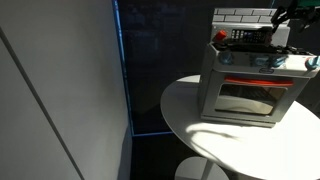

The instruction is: Push the top right orange button on the cooker

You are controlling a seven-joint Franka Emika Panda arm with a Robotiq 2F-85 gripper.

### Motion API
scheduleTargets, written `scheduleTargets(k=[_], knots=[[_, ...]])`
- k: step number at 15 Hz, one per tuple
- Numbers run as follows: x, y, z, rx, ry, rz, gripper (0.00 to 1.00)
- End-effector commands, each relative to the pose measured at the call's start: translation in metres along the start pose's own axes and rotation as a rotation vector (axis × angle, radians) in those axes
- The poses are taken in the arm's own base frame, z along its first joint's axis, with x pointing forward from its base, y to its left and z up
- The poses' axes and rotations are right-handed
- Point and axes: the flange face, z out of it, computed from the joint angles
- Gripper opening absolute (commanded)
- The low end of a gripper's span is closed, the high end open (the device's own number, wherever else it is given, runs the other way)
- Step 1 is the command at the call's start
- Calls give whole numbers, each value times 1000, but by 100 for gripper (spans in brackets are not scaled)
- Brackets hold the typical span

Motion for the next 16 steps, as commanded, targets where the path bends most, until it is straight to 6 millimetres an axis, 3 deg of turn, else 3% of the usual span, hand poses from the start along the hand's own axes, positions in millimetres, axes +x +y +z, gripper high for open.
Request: scheduleTargets(k=[1,16], knots=[[-12,9,-30,35,-66,-47,100],[-75,53,-115,68,-399,-277,100]])
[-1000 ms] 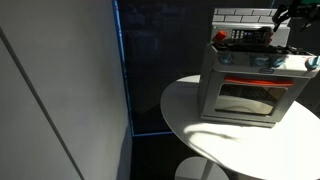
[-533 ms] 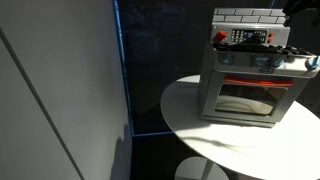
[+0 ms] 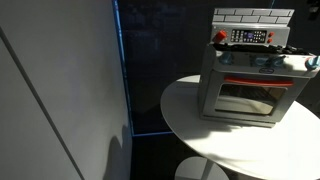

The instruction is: Push the top right orange button on the cooker

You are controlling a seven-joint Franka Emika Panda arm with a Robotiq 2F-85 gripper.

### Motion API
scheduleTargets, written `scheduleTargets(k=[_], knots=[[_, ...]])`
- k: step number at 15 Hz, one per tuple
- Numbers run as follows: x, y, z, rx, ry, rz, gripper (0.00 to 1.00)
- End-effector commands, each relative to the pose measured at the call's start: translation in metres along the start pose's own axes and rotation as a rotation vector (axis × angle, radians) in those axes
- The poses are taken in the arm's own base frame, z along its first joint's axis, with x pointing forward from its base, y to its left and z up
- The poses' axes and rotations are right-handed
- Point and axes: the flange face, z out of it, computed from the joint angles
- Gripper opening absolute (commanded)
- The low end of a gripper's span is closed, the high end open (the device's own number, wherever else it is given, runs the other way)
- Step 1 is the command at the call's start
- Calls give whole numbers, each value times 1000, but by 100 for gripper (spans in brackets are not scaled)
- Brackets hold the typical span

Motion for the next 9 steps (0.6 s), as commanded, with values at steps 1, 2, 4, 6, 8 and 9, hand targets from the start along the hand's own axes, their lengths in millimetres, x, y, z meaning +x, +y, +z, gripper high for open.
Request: scheduleTargets(k=[1,2,4,6,8,9], knots=[[-29,11,-18,7,-40,-27,100],[-34,12,-22,5,-46,-28,100],[-42,14,-27,6,-55,-27,100],[-33,10,-24,-3,-52,-9,100],[-35,10,-25,-3,-52,-10,100],[-34,10,-24,-3,-54,-11,100]])
